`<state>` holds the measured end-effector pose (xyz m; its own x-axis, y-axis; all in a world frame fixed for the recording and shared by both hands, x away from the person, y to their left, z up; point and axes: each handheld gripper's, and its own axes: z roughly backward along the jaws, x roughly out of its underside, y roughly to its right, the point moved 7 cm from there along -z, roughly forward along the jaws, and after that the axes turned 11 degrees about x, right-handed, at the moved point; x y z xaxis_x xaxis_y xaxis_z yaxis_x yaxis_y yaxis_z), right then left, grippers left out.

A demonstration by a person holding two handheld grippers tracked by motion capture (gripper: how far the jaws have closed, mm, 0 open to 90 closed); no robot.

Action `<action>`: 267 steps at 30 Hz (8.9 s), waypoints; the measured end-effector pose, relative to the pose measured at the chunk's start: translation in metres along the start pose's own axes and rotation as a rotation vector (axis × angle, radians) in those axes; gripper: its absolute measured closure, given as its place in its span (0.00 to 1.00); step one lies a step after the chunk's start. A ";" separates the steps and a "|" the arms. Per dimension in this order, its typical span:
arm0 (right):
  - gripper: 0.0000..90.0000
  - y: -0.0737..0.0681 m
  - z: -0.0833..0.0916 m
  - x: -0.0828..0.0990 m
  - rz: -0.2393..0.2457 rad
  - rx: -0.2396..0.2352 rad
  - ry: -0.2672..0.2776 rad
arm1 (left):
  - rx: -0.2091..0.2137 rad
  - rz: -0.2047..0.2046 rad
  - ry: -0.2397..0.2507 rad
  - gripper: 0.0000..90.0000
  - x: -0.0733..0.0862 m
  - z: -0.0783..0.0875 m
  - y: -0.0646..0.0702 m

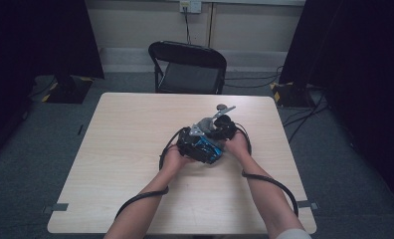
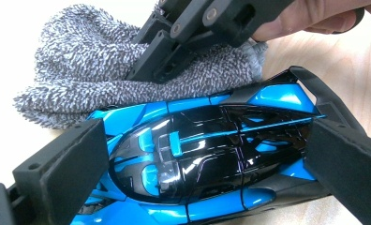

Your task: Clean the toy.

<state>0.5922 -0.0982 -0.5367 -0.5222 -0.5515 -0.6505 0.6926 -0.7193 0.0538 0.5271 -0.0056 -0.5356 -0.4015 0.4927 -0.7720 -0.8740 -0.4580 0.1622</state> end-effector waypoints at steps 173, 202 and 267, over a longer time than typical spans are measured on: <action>0.89 0.000 0.015 0.014 0.059 -0.017 -0.028 | -0.016 0.011 0.008 0.01 0.001 0.001 0.003; 0.89 0.008 0.038 0.041 0.042 -0.081 -0.028 | -0.015 0.010 0.000 0.01 0.001 0.001 0.003; 0.89 0.042 0.120 0.071 -0.028 -0.017 0.028 | -0.022 0.014 -0.011 0.02 0.001 0.002 0.003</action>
<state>0.5250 -0.2184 -0.4900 -0.5276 -0.5192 -0.6723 0.6863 -0.7270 0.0228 0.5237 -0.0055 -0.5346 -0.4166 0.4946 -0.7627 -0.8622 -0.4811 0.1589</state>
